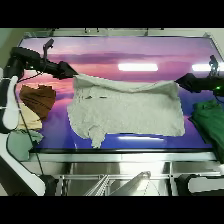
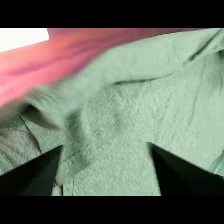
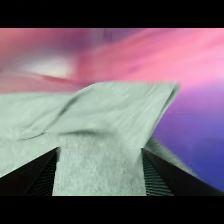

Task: Fold the shirts.

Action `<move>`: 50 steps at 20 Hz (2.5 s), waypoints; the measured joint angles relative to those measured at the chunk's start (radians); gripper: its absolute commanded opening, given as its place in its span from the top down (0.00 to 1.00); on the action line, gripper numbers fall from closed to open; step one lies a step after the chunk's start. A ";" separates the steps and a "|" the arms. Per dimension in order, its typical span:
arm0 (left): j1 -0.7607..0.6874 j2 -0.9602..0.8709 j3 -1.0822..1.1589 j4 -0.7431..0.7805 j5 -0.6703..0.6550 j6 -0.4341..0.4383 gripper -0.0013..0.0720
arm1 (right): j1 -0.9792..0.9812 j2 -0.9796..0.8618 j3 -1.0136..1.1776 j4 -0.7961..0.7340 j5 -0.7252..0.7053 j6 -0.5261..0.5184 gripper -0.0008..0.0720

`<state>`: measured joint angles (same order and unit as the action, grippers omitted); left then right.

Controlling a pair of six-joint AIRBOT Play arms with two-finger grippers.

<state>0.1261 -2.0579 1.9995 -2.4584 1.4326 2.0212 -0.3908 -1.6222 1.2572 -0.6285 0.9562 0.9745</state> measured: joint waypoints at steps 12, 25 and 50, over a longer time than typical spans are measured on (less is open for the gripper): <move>0.207 0.381 -0.644 0.007 0.108 -0.017 0.06 | -0.264 0.216 -0.299 -0.327 0.370 0.122 0.20; 0.368 0.599 -1.149 0.024 0.015 0.104 0.06 | -0.338 0.134 -0.575 -0.142 0.296 0.002 0.23; 0.062 0.415 -1.159 0.044 -0.147 0.014 0.84 | -0.364 0.103 -0.571 -0.193 0.381 -0.018 0.28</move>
<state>0.1879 -1.6424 0.8402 -2.4142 1.2858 2.0354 -0.7547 -1.5196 0.6861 -0.8211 1.3369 0.9565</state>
